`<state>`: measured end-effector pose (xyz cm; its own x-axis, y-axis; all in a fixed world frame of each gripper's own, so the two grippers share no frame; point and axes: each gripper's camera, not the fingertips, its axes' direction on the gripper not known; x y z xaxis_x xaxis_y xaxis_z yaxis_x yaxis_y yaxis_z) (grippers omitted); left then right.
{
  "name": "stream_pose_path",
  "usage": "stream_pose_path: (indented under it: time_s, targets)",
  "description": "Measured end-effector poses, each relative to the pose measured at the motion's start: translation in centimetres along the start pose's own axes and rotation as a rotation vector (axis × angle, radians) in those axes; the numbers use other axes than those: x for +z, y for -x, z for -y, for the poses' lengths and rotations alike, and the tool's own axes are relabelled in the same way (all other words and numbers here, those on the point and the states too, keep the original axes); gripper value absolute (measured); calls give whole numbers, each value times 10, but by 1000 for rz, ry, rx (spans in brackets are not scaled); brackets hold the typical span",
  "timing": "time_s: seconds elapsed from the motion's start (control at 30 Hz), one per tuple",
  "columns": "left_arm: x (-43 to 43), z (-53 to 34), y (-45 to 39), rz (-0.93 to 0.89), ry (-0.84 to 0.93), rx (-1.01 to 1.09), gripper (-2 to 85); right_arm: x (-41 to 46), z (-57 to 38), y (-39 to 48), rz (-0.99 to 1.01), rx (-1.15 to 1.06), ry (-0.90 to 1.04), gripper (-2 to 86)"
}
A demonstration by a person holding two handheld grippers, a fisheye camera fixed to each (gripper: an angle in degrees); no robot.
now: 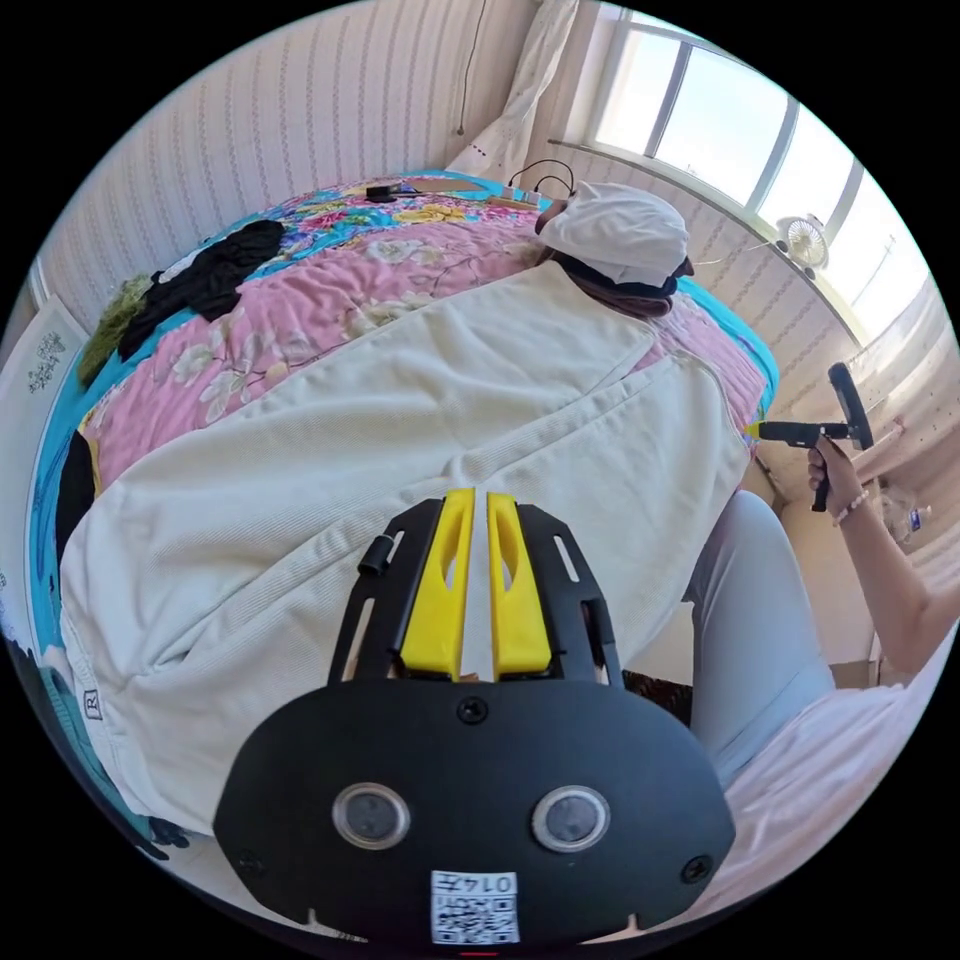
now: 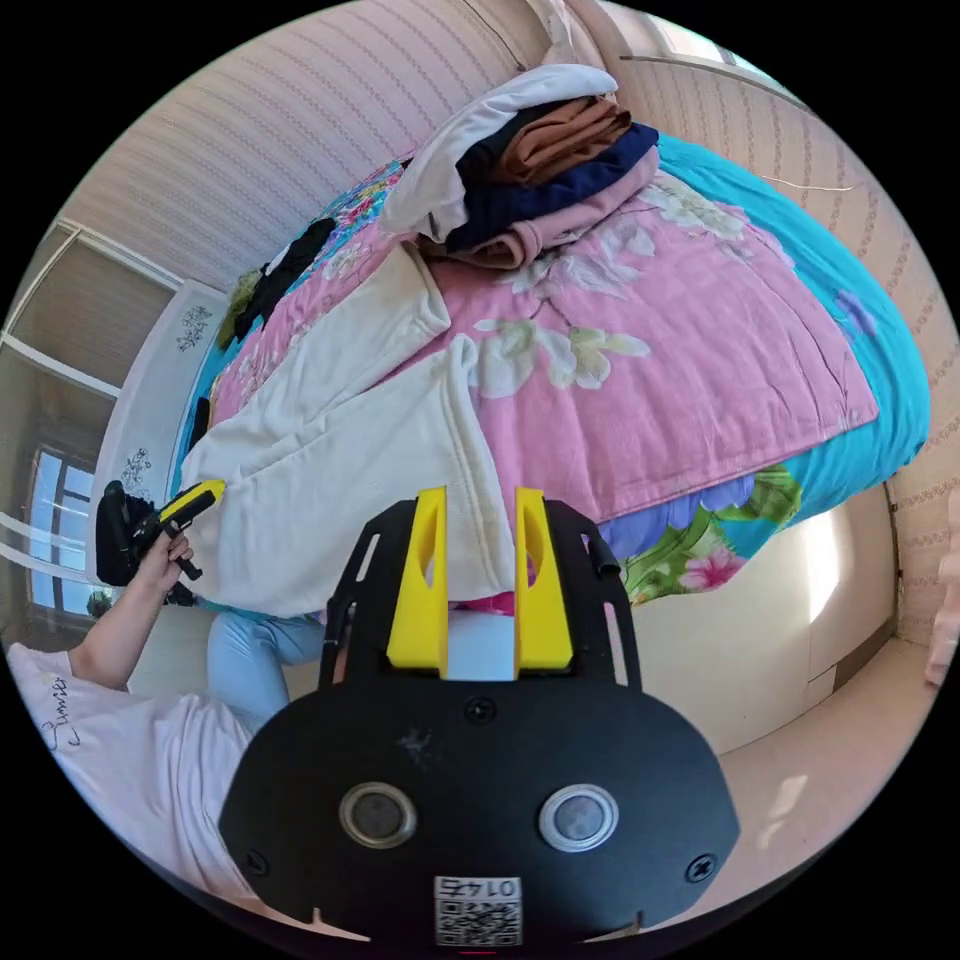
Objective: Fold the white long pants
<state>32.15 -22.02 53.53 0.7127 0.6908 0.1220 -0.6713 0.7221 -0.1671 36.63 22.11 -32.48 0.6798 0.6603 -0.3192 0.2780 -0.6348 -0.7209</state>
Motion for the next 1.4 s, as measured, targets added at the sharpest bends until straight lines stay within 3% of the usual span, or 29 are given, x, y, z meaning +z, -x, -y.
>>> stream_pose_path:
  time_s: [0.13, 0.27, 0.47, 0.57, 0.67, 0.8, 1.07, 1.4]
  targets:
    - [17, 8, -23, -29, 46, 51, 3, 39, -15, -27, 49, 38, 141, 92]
    - [37, 28, -39, -54, 101, 44, 2, 32, -15, -39, 103, 14, 86, 62]
    - [55, 56, -61, -74, 125, 122, 0, 28, -20, -64, 88, -9, 128, 56]
    - [67, 62, -58, -121, 117, 78, 0, 44, -11, -66, -19, 14, 192, 63]
    - [58, 79, -53, -172, 76, 53, 0, 28, 0, -61, -129, 35, 34, 63]
    - [33, 121, -44, -133, -48, 117, 2, 27, 36, -39, -22, -70, -124, 85]
    - [42, 277, -40, -75, -103, 239, 52, 91, 110, -10, 109, -178, -220, 116]
    - [130, 393, -106, -2, 21, 480, 79, 146, 125, -10, 110, -169, -251, 94]
